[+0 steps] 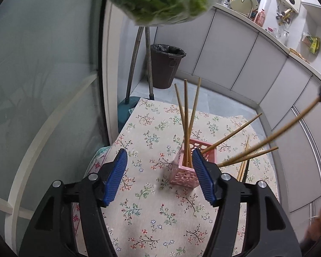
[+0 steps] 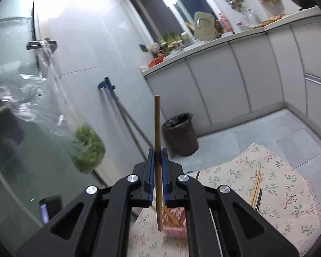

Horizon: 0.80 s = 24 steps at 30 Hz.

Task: Organize utensils
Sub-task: 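Lower the right gripper's chopstick into the pink basket and open it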

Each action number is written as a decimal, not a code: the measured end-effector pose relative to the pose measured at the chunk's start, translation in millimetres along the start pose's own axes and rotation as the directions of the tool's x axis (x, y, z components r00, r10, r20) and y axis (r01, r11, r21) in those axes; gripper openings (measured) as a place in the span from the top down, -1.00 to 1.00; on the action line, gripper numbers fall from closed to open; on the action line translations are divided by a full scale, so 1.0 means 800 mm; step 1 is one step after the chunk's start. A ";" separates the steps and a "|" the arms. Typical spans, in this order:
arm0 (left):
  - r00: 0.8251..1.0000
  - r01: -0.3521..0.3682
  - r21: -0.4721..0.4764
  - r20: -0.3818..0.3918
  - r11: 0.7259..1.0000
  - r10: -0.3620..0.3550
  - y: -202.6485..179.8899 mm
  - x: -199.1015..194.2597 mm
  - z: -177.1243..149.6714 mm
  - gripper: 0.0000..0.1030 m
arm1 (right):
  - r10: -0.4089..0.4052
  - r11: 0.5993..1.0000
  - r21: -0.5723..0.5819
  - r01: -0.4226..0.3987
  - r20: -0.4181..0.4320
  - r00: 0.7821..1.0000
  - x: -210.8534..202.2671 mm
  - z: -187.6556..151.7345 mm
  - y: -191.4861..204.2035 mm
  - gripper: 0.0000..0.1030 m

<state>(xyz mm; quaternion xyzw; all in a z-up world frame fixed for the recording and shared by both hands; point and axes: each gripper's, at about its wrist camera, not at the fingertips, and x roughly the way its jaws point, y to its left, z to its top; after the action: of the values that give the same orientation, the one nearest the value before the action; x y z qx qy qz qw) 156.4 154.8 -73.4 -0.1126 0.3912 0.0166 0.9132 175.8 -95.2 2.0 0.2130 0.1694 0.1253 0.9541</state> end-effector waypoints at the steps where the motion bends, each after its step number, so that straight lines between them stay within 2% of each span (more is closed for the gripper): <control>1: 1.000 -0.002 0.000 -0.003 1.000 0.002 0.002 0.000 0.002 -0.17 | -0.028 1.000 -0.004 0.028 0.002 1.000 0.011 -0.005 0.002 0.88; 5: 1.000 0.000 -0.008 -0.015 1.000 0.000 0.009 0.004 0.002 -0.16 | -0.130 0.991 -0.040 0.130 0.008 0.991 0.047 -0.028 0.005 0.88; 8: 1.000 0.000 -0.007 -0.025 1.000 0.000 0.009 0.007 0.001 -0.17 | -0.177 0.982 -0.063 0.176 -0.010 0.984 0.069 -0.044 0.003 0.88; 12: 0.999 0.004 -0.004 -0.037 1.000 -0.004 0.006 0.011 0.001 -0.20 | -0.205 0.977 -0.070 0.202 -0.050 0.977 0.092 -0.061 -0.005 0.88; 17: 0.999 -0.002 0.011 -0.035 1.000 0.003 0.004 0.013 0.000 -0.30 | -0.200 0.978 -0.071 0.194 -0.080 0.977 0.102 -0.067 -0.009 0.88; 20: 1.000 -0.009 0.019 -0.030 1.000 0.010 0.001 0.012 -0.001 -0.42 | -0.185 0.981 -0.077 0.178 -0.095 0.978 0.100 -0.065 -0.009 0.81; 22: 1.000 -0.017 0.025 -0.018 1.000 0.018 -0.001 0.009 -0.001 -0.65 | -0.160 0.986 -0.074 0.152 -0.103 0.982 0.094 -0.060 -0.008 0.68; 24: 0.999 -0.032 0.030 0.000 0.999 0.032 -0.004 0.005 -0.001 -0.79 | -0.144 0.987 -0.080 0.137 -0.095 0.985 0.082 -0.051 -0.008 0.56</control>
<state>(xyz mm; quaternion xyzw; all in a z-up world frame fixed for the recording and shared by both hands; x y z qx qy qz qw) 158.9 151.4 -76.0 -0.0925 0.3934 0.0255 0.9143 221.6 -65.5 -53.3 0.1587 0.2269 0.0743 0.9580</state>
